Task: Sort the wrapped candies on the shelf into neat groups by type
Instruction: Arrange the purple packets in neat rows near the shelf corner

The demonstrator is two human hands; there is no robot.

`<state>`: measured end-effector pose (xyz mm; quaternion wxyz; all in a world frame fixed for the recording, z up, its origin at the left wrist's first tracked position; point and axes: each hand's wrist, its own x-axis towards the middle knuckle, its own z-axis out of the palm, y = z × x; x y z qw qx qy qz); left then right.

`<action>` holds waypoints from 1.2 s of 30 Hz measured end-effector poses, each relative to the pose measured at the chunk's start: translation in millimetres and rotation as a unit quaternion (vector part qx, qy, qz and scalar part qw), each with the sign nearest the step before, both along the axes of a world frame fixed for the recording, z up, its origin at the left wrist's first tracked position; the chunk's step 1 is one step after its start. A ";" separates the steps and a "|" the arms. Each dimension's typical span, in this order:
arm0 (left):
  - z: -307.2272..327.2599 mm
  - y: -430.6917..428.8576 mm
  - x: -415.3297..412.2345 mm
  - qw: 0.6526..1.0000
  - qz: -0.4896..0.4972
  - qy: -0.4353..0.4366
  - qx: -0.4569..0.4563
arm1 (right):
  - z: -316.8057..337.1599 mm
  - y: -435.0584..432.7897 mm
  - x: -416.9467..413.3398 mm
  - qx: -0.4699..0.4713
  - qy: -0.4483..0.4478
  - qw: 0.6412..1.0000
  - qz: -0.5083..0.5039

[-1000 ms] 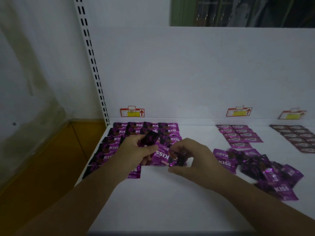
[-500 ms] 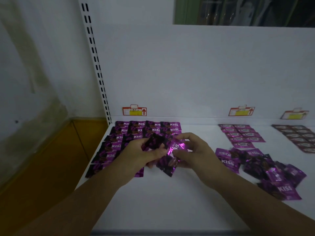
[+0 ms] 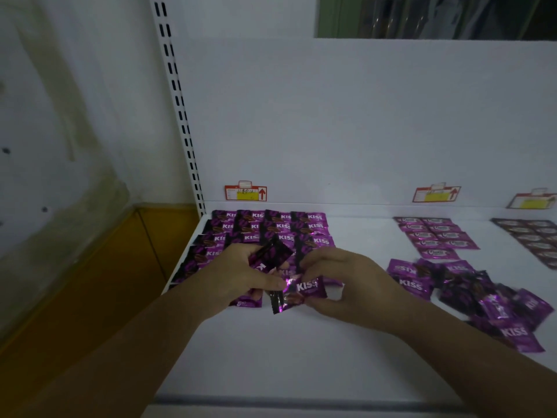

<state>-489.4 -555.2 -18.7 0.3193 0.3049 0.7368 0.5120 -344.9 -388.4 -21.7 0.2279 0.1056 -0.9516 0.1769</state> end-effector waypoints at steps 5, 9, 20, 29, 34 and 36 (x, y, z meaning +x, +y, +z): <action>-2.8 -5.8 -2.9 1.000 0.009 -0.016 0.001 | 0.5 -4.3 -2.2 0.043 0.015 0.999 0.009; 0.1 -12.9 -13.8 0.993 0.113 0.028 0.000 | -5.9 -3.4 -1.4 0.036 0.021 0.999 -0.034; 2.4 -21.0 -19.8 0.985 0.170 0.001 -0.006 | -30.7 -14.2 -17.4 0.078 0.006 0.997 -0.024; -0.1 -16.0 -18.2 0.983 0.120 -0.130 0.053 | -28.5 -11.0 -20.6 0.093 -0.006 0.995 -0.042; -3.7 1.5 -1.6 1.000 -0.003 0.010 -0.012 | -11.1 -13.5 -13.7 -0.252 -0.071 0.957 -0.126; -5.0 10.8 6.0 0.998 -0.040 0.050 -0.015 | -9.4 -11.4 -12.7 -0.353 -0.104 0.921 -0.128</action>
